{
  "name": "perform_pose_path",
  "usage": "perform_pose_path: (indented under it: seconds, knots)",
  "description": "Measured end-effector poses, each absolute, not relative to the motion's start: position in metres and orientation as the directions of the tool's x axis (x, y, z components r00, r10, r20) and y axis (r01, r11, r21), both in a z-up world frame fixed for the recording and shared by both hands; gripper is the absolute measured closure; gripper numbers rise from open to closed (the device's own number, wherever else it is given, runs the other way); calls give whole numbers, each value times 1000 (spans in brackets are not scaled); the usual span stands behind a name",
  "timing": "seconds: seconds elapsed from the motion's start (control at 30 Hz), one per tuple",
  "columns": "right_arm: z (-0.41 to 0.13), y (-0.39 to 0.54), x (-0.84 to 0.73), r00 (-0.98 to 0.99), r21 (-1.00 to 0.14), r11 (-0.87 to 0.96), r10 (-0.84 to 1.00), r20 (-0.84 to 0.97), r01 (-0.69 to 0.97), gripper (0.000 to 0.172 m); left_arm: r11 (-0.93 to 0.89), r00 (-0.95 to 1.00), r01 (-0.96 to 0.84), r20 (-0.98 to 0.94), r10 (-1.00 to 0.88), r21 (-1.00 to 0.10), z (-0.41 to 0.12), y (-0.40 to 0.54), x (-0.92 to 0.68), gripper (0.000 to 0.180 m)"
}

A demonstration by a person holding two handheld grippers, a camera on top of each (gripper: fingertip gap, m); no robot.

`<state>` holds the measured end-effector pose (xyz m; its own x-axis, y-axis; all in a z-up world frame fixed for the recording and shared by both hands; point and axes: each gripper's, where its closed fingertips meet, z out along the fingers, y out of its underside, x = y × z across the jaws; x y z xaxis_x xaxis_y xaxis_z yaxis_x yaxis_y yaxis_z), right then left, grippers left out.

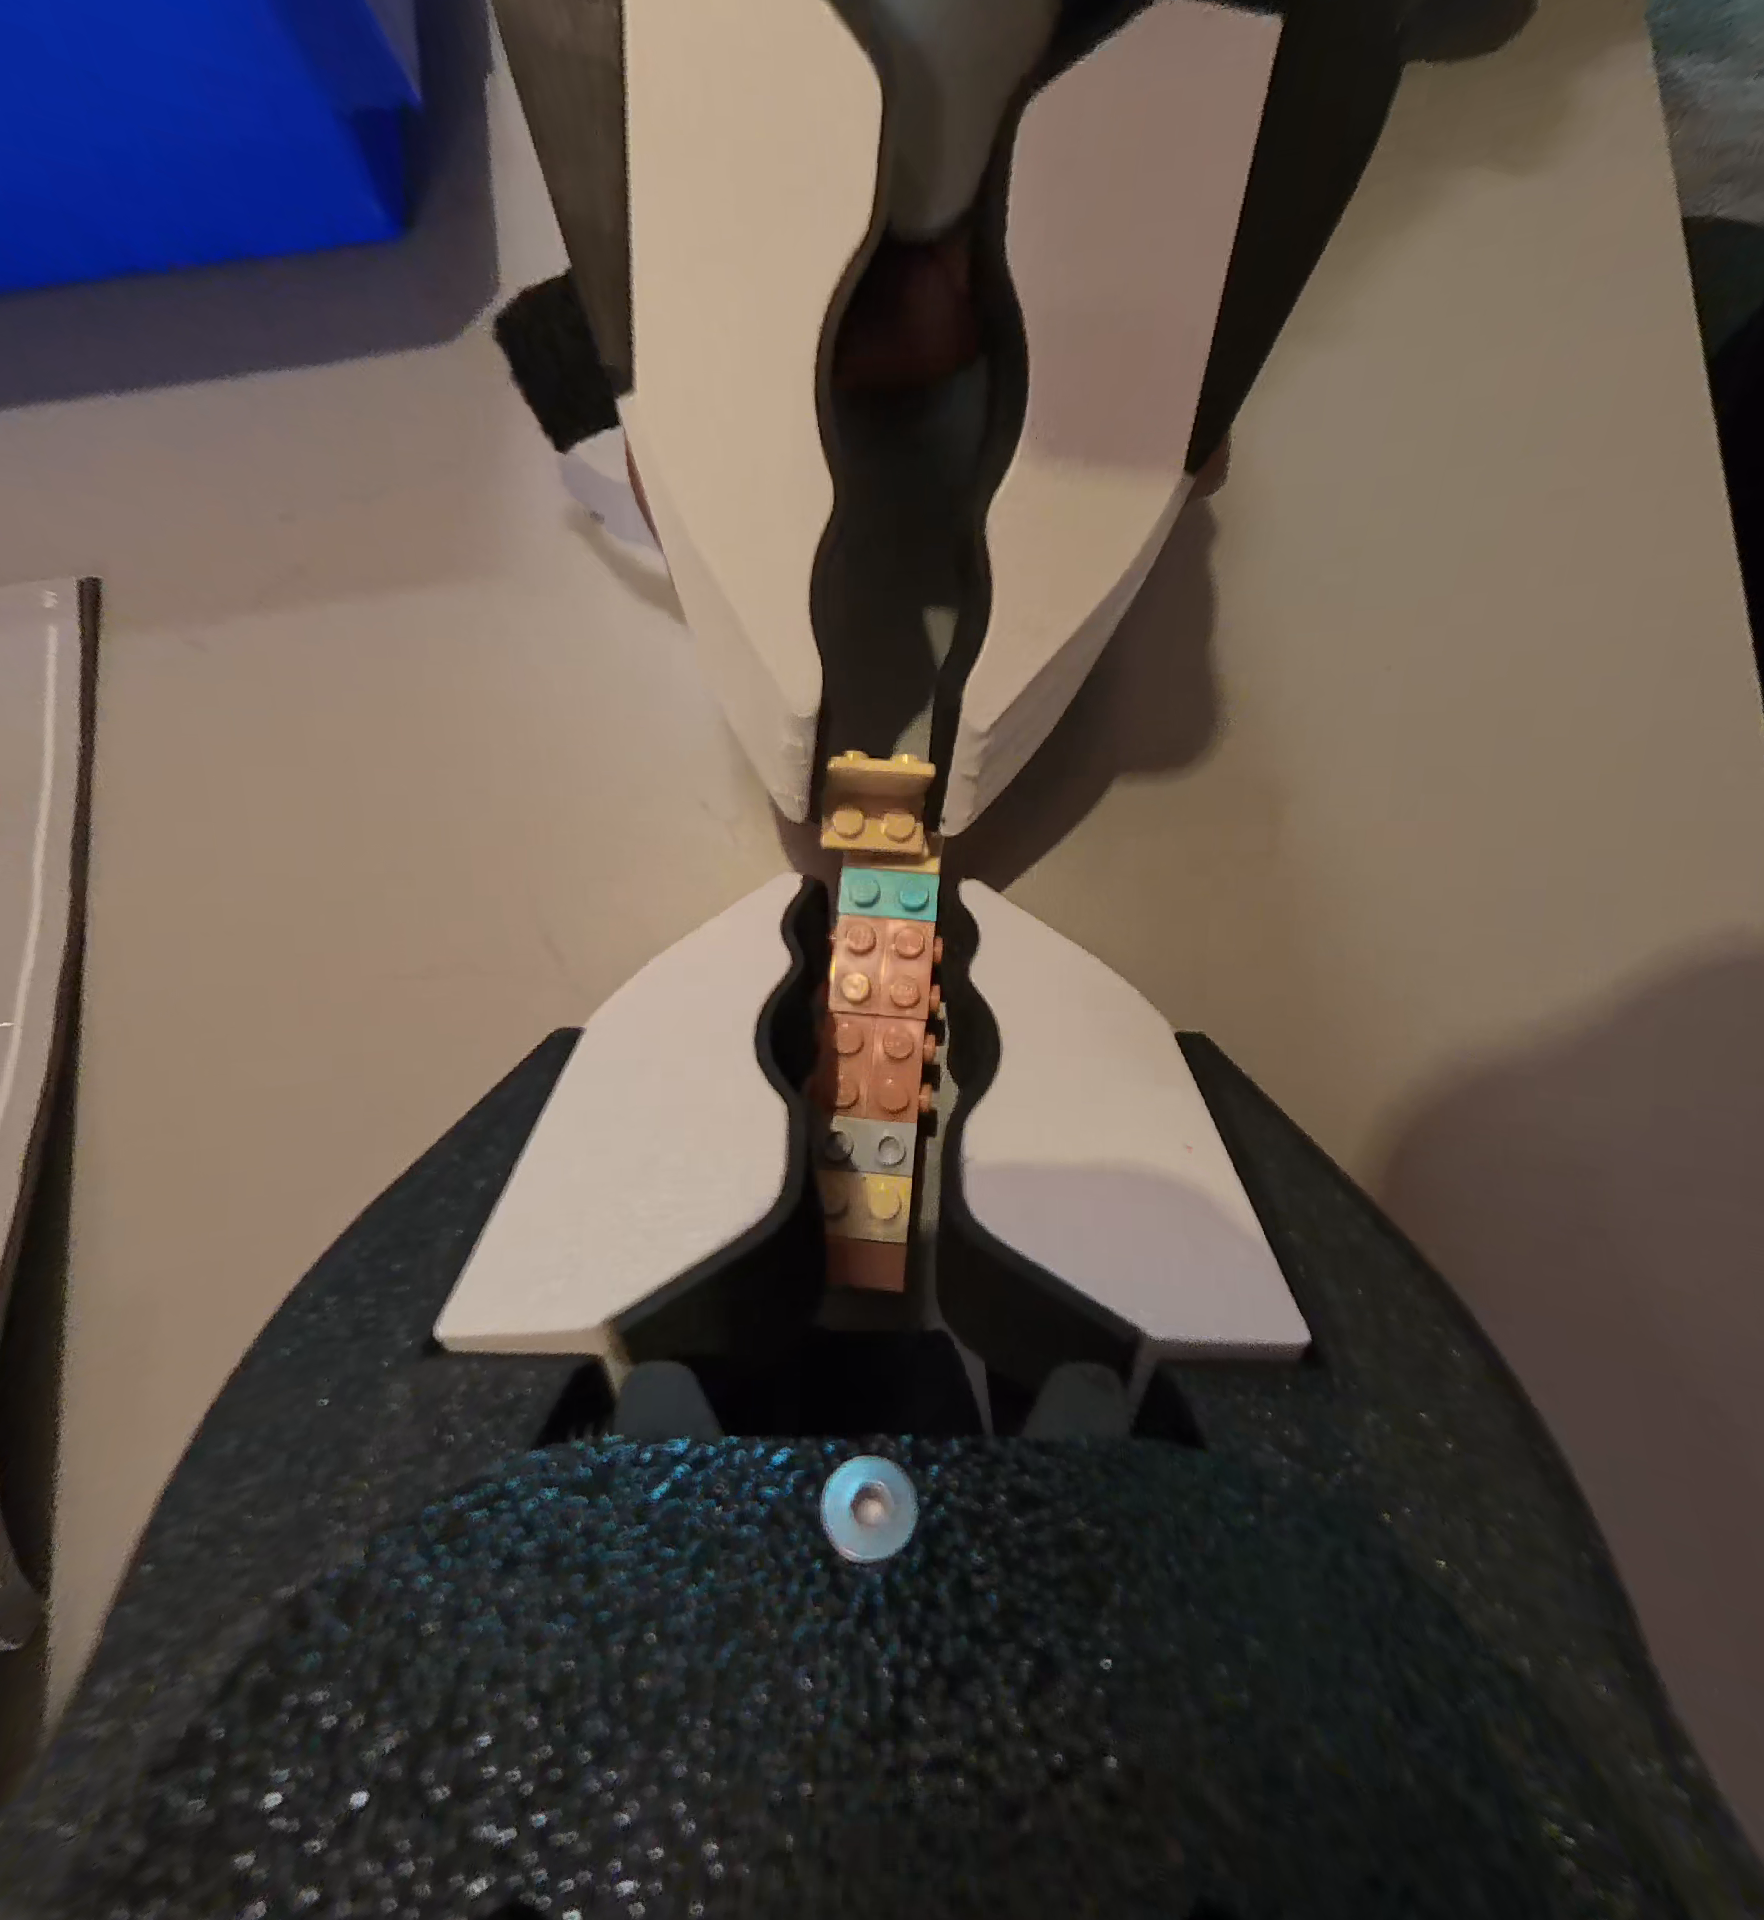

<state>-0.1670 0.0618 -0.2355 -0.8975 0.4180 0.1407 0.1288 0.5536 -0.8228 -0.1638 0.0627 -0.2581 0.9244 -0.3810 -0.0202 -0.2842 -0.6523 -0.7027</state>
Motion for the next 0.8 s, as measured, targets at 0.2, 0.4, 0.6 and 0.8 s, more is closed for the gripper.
perform_pose_path:
  seconds: [0.2,0.4,0.6,0.8]
  knots:
    - [-238,64,-166,-900,-818,548,427,92,176,155,-636,924,-303,-55,-378,-710,-257,65,-166,161]
    - [-240,65,-167,-895,-807,556,438,81,200,155,-626,923,-312,-70,-379,-714,-258,67,-166,161]
    - [-240,68,-169,-885,-808,537,464,42,243,155,-619,927,-304,-76,-366,-724,-256,68,-170,161]
    - [-241,70,-168,-884,-796,548,466,37,256,155,-619,927,-315,-94,-362,-719,-256,69,-171,161]
